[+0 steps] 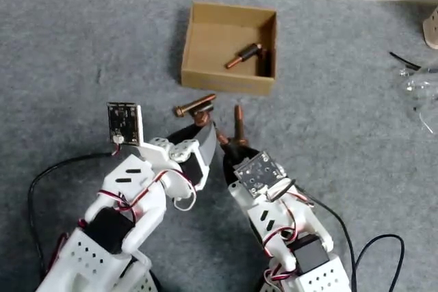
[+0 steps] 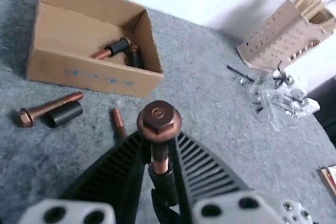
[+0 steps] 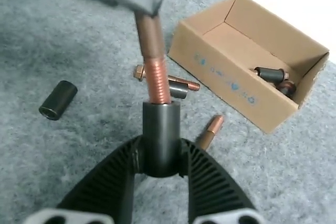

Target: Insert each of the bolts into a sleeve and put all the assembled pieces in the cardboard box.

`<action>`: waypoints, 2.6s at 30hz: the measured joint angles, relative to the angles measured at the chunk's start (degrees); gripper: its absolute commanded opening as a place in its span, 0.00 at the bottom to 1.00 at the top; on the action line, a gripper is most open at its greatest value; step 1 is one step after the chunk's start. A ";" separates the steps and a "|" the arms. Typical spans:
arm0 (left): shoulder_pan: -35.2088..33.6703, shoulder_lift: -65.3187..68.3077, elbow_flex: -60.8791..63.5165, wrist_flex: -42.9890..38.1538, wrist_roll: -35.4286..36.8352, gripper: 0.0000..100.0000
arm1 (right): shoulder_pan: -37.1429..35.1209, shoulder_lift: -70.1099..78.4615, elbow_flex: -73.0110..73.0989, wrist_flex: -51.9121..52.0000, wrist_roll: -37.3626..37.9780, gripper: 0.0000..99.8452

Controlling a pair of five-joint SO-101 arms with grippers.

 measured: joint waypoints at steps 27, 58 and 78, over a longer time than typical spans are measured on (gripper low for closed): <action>-12.31 0.70 -0.53 2.20 0.26 0.01 | 0.44 0.00 0.00 0.00 0.00 0.00; -37.01 77.54 -33.41 -4.13 4.04 0.01 | 0.62 0.00 0.00 0.00 0.00 0.00; -35.96 84.84 -40.00 -3.78 4.66 0.01 | 0.62 0.00 0.00 0.00 0.00 0.00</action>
